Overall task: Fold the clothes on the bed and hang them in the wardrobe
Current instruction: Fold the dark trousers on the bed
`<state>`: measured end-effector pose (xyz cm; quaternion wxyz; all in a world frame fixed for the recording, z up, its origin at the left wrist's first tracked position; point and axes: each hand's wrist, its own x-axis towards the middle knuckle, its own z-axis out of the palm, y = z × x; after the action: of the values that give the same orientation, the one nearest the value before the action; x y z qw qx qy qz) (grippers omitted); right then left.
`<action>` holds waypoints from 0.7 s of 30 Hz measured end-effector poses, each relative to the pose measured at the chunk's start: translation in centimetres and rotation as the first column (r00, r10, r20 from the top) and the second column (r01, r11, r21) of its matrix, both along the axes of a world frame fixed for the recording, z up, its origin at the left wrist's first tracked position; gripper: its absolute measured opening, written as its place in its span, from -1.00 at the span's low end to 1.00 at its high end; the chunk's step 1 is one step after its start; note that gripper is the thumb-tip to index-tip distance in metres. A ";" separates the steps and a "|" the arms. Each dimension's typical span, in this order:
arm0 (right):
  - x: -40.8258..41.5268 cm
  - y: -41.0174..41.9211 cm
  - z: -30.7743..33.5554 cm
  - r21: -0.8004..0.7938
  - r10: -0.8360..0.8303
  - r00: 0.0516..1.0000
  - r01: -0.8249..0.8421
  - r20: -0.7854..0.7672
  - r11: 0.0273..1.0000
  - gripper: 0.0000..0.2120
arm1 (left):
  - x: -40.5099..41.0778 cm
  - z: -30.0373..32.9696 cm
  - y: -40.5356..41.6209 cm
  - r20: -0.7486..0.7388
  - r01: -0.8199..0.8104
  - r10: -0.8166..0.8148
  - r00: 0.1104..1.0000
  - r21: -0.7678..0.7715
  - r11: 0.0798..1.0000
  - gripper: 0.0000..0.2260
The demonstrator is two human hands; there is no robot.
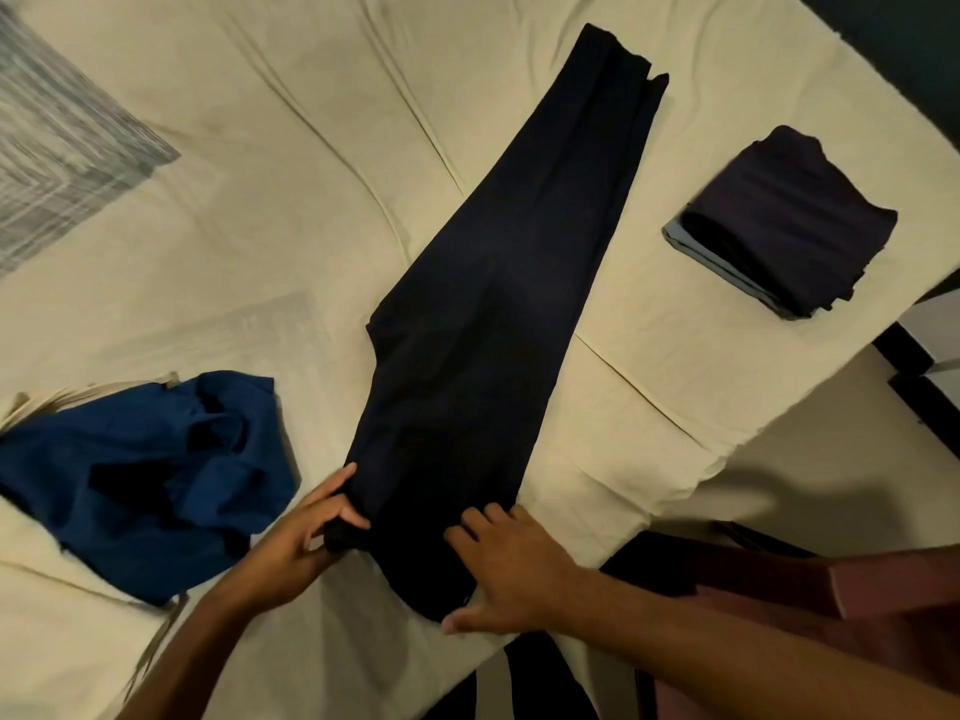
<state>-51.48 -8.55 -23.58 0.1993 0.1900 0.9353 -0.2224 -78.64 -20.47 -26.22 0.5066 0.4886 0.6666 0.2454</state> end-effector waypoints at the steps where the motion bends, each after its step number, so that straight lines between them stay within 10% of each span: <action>1: 0.1 -1.6 0.0 0.055 -0.051 0.998 0.052 -0.032 0.997 -0.10 | -0.4 0.5 0.3 0.025 0.001 -0.001 1.000 -0.018 1.000 -0.55; 5: -1.3 -6.3 -0.9 0.109 -0.214 0.976 0.216 -0.036 0.970 0.00 | -1.6 2.3 1.5 0.112 0.061 -0.058 0.992 -0.023 0.998 -0.62; 10: -2.1 -5.7 -2.6 0.123 -0.271 0.952 0.288 -0.142 0.950 -0.51 | -2.0 1.9 2.0 -0.026 0.308 -0.310 0.951 -0.043 0.950 -0.86; 16: -2.4 -2.0 -0.9 -0.098 -0.260 0.956 0.248 -0.136 0.964 -0.87 | -4.0 2.6 4.3 -0.042 0.529 -0.547 0.836 -0.207 0.823 -0.57; 21: -2.4 -0.9 -0.7 -0.118 -0.163 0.982 0.151 -0.096 0.981 -0.87 | -3.2 6.2 12.3 0.239 0.094 -0.057 0.969 -0.145 0.985 -0.75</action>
<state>-53.84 -9.44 -24.25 0.1420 0.2399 0.9128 -0.2984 -81.86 -8.16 -19.98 0.6271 0.4405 0.6001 0.2294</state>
